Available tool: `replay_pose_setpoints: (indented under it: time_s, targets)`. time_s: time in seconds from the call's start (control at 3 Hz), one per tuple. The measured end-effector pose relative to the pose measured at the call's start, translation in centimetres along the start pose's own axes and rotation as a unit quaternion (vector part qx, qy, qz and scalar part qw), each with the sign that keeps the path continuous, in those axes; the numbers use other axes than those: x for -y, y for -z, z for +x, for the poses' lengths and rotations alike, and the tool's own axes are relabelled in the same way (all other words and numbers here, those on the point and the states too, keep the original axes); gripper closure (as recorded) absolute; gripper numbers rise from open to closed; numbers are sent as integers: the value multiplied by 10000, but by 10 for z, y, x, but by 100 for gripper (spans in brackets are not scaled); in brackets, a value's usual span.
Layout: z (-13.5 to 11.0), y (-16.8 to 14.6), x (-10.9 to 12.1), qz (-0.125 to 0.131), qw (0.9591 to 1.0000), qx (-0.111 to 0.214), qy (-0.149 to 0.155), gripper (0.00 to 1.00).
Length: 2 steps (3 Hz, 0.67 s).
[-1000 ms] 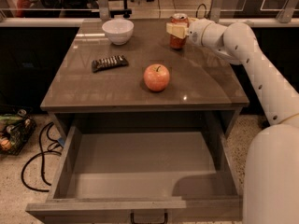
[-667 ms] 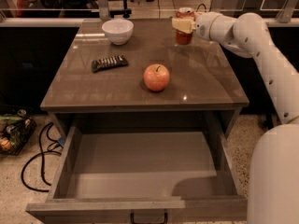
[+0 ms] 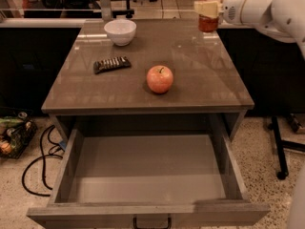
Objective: Place coke can into top drawer
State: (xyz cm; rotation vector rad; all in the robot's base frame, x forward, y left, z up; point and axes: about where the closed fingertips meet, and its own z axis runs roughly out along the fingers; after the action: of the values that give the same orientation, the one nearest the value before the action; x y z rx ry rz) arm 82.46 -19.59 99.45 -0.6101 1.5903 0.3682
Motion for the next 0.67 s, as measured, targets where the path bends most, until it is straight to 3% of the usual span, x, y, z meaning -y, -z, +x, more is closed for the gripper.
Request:
replay_pose_setpoints:
  time_s: [0.33,0.67]
  targets:
    - [-22,47,-1,189,9997,85,144,100]
    - [-28,100,-22,306,9987,351,188,100]
